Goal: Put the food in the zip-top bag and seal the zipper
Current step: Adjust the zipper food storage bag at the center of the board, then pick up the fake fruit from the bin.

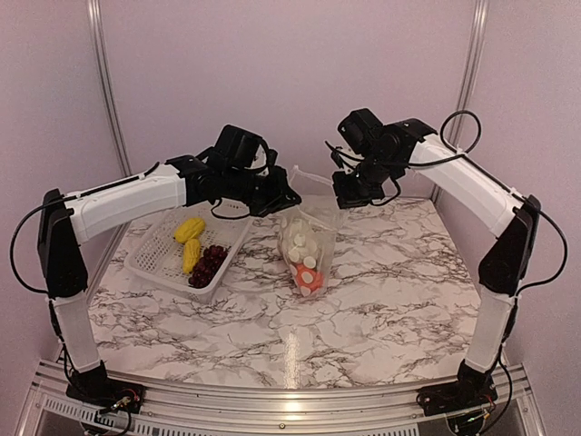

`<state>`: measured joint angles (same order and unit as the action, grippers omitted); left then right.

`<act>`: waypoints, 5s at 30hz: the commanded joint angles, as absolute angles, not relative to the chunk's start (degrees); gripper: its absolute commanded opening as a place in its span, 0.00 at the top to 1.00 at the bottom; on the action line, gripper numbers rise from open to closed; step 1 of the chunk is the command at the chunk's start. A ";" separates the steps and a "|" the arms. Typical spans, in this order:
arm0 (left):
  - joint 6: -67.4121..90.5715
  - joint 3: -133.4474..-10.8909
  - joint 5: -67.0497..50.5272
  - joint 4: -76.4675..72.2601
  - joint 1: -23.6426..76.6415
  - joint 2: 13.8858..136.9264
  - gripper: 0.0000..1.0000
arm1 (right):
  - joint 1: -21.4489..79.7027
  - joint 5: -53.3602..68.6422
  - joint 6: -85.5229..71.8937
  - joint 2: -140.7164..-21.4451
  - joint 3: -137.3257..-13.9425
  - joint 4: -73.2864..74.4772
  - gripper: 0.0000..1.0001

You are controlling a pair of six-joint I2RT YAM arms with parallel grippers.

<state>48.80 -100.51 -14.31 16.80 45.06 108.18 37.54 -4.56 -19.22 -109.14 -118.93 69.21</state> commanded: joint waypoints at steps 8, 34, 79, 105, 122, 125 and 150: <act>44.43 -101.60 -10.39 24.12 44.81 109.30 1.00 | 37.84 3.04 -20.91 -102.91 -109.54 55.76 0.72; 46.62 -106.89 -1.93 32.32 43.16 111.81 0.46 | 39.91 -2.06 -19.51 -105.16 -114.43 54.70 1.00; 42.90 -110.13 -4.25 32.27 40.69 111.59 0.98 | 40.09 -1.93 -17.40 -108.74 -116.79 57.08 0.88; 45.13 -98.08 0.91 23.66 40.12 104.48 0.01 | 39.42 -10.44 -15.85 -104.62 -107.39 48.20 1.00; 34.49 -77.79 33.23 26.37 37.60 74.26 0.01 | 39.54 -1.84 -16.45 -103.54 -108.56 48.28 1.00; 33.19 -74.22 30.00 25.54 35.42 73.53 0.01 | 39.47 -0.99 -16.44 -103.66 -108.23 48.15 1.00; 32.83 -71.82 10.25 30.78 34.68 82.05 0.40 | 39.46 1.14 -15.84 -104.36 -107.13 49.29 1.00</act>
<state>34.28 -69.76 10.87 26.44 34.85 79.59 39.57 0.80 -15.62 -105.95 -105.93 49.34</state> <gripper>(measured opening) 0.607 0.004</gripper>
